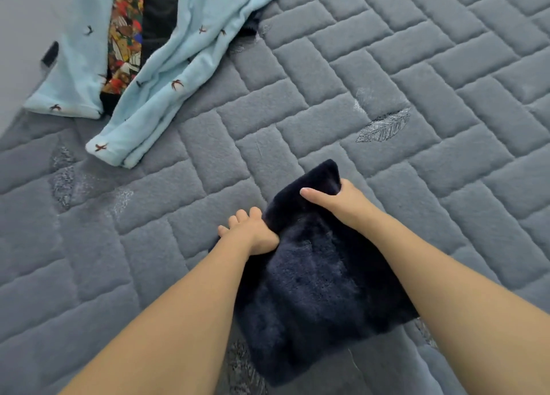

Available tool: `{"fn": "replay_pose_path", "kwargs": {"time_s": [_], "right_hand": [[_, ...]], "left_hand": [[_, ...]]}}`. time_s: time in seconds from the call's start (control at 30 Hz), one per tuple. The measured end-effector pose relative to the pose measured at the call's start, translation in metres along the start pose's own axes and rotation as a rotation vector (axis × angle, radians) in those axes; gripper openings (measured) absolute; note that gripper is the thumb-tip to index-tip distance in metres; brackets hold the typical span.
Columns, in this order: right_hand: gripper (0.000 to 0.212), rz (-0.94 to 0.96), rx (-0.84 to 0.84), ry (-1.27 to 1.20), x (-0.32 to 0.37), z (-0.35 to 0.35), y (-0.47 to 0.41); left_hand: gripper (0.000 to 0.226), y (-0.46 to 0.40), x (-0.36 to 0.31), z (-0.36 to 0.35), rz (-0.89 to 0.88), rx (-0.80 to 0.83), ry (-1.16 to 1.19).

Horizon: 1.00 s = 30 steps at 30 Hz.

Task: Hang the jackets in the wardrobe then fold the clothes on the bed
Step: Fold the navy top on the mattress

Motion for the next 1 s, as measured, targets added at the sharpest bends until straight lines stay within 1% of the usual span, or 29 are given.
{"fn": "replay_pose_path", "kwargs": {"time_s": [0.07, 0.13, 0.17, 0.2, 0.27, 0.3, 0.37, 0.47, 0.57, 0.7, 0.87, 1.0], "right_hand": [[0.077, -0.093, 0.046, 0.022, -0.004, 0.005, 0.01], [0.064, -0.188, 0.102, 0.047, -0.006, 0.009, 0.026], [0.059, -0.213, 0.114, 0.066, -0.007, 0.012, 0.036], [0.053, -0.217, 0.117, 0.073, -0.008, 0.015, 0.047], [0.032, -0.166, 0.088, 0.066, -0.013, 0.026, 0.069], [0.021, -0.125, 0.053, 0.062, -0.015, 0.034, 0.081], [0.008, -0.051, -0.035, 0.012, -0.019, 0.055, 0.11], [0.002, -0.013, -0.216, -0.173, -0.034, 0.105, 0.172], [0.013, 0.01, -0.353, -0.348, -0.049, 0.165, 0.25], [0.007, 0.033, -0.559, -0.565, -0.084, 0.243, 0.369], [0.005, -0.036, -0.884, -0.893, -0.165, 0.309, 0.522], [0.002, -0.083, -1.131, -1.1, -0.227, 0.322, 0.641]], "left_hand": [[0.05, 0.011, -0.002, -0.002, -0.123, 0.009, 0.048], [0.025, 0.03, -0.009, -0.005, -0.246, 0.033, 0.099], [0.019, 0.041, -0.013, -0.006, -0.273, 0.031, 0.096], [0.019, 0.05, -0.017, -0.007, -0.283, 0.013, 0.08], [0.027, 0.069, -0.031, -0.004, -0.293, -0.027, 0.03], [0.029, 0.08, -0.041, 0.0, -0.302, -0.035, 0.002], [0.031, 0.109, -0.069, 0.014, -0.329, -0.043, -0.053], [0.026, 0.164, -0.128, 0.044, -0.404, -0.09, -0.179], [0.022, 0.229, -0.201, 0.075, -0.517, -0.158, -0.322], [0.024, 0.325, -0.305, 0.095, -0.695, -0.195, -0.467], [0.009, 0.45, -0.432, 0.08, -0.996, -0.185, -0.677], [0.01, 0.55, -0.503, 0.049, -1.236, -0.151, -0.824]]}}
Point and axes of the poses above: each hand's wrist, its own y-axis away from the middle knuckle, its own z-axis out of the back of the hand, x = y × z, the point moved 5 cm from there along -y, towards the middle knuckle, and after that the axes turned 14 degrees about -z, right-handed, at the moved point
